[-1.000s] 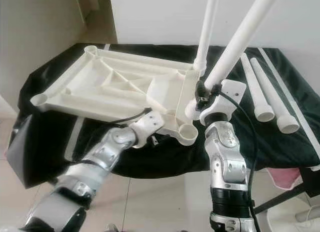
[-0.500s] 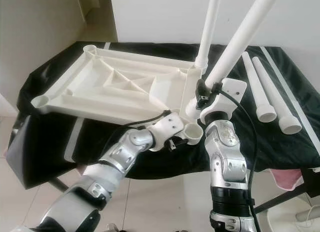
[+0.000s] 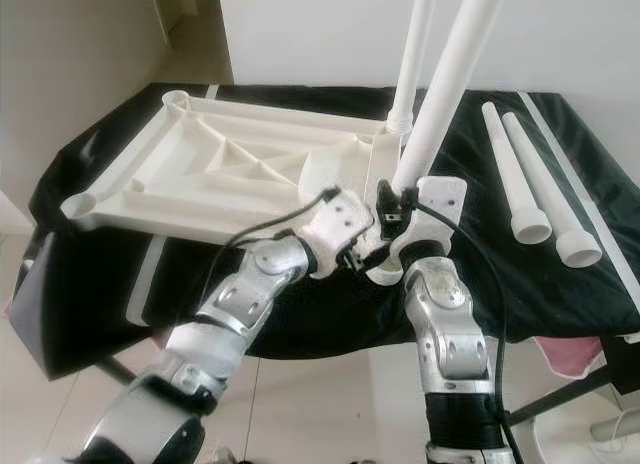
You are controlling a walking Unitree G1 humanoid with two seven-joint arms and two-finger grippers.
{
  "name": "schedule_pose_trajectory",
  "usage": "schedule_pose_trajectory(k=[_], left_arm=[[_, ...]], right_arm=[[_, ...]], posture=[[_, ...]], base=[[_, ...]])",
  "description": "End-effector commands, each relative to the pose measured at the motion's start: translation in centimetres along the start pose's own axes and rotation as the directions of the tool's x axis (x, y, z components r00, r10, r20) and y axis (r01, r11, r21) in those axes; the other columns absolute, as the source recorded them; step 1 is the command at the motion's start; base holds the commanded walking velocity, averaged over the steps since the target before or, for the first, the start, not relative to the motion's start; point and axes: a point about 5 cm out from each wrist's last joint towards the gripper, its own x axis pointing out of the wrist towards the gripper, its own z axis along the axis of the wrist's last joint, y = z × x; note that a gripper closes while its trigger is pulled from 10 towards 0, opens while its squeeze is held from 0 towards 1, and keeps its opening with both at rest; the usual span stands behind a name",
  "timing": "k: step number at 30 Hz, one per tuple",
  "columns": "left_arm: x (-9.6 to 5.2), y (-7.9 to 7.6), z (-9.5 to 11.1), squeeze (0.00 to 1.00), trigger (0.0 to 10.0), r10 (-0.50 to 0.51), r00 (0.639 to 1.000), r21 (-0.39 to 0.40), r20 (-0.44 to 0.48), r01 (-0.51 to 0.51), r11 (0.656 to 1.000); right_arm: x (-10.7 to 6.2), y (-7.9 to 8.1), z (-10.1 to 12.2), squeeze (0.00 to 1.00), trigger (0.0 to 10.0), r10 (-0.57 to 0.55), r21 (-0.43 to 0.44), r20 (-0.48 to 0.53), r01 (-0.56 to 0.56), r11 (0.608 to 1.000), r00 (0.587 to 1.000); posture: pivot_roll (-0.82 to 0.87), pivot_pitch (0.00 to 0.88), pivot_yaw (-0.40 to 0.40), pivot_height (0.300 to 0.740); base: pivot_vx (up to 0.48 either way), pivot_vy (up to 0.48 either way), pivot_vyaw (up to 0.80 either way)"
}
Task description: Building children table
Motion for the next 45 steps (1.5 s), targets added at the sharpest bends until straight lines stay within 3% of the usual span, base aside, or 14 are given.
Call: schedule_pose_trajectory(k=[1, 2, 10, 15, 23, 27, 35, 42, 45], left_arm=[[-0.3, 0.1, 0.3, 0.00, 10.0, 0.041, 0.999, -0.013, 0.032, -0.041, 0.999], [-1.2, 0.1, 0.2, 0.00, 10.0, 0.021, 0.999, 0.007, 0.047, -0.021, 1.000], [-3.9, -0.4, -1.2, 0.00, 10.0, -0.029, 0.997, 0.003, 0.069, 0.029, 1.000], [-5.8, -0.8, -4.4, 0.00, 10.0, -0.021, 0.999, -0.073, -0.040, 0.019, 0.997], [-6.4, -1.1, -4.0, 0.00, 10.0, -0.007, 0.999, -0.095, -0.036, 0.004, 0.995], [-6.8, -1.7, -3.7, 0.00, 10.0, -0.054, 0.998, -0.138, -0.038, 0.048, 0.989], [-6.9, -1.2, -3.0, 0.00, 10.0, -0.014, 1.000, -0.178, -0.011, 0.012, 0.984], [-7.1, -1.8, -2.5, 0.00, 10.0, -0.052, 0.999, -0.159, -0.008, 0.050, 0.986], [-7.3, -2.1, -2.2, 0.00, 10.0, -0.076, 0.997, -0.105, -0.005, 0.075, 0.992]], right_arm=[[-0.3, 0.0, 0.7, 0.00, 10.0, 0.007, -0.017, 0.044, -0.006, 1.000, 0.999], [-0.4, 0.1, 0.8, 0.00, 10.0, 0.007, -0.019, 0.051, -0.006, 1.000, 0.999], [-1.0, 0.1, 0.7, 0.00, 10.0, 0.011, -0.032, 0.057, -0.009, 0.999, 0.998], [-1.8, -0.4, -0.1, 0.00, 10.0, 0.033, -0.055, 0.022, -0.032, 0.998, 0.999], [-2.6, -0.8, -0.9, 0.00, 10.0, 0.068, -0.075, -0.003, -0.068, 0.995, 0.998], [-2.8, -0.7, -2.0, 0.00, 10.0, 0.096, -0.053, -0.022, -0.098, 0.994, 0.995], [-2.6, -0.4, -2.9, 0.00, 10.0, 0.138, -0.048, -0.035, -0.140, 0.989, 0.990], [-1.7, -0.2, -3.2, 0.00, 10.0, 0.149, -0.004, -0.043, -0.150, 0.989, 0.988], [-1.7, 0.0, -3.5, 0.00, 10.0, 0.173, 0.000, -0.061, -0.173, 0.985, 0.983]], posture=[[-0.07, 0.050, -0.027, 0.740], [-0.07, 0.052, -0.031, 0.740], [-0.06, 0.046, -0.035, 0.740], [-0.07, 0.037, -0.033, 0.740], [-0.06, 0.035, -0.022, 0.740], [-0.06, 0.042, -0.022, 0.740], [-0.07, 0.044, -0.022, 0.740], [-0.06, 0.039, -0.027, 0.740], [-0.05, 0.036, -0.031, 0.740]], base=[[0.000, 0.000, 0.00], [0.000, 0.000, 0.00], [0.000, 0.000, 0.00], [0.000, 0.000, 0.00], [0.000, 0.000, 0.00], [0.000, 0.000, 0.00], [0.000, 0.000, 0.00], [0.000, 0.000, 0.00], [0.000, 0.000, 0.00]])
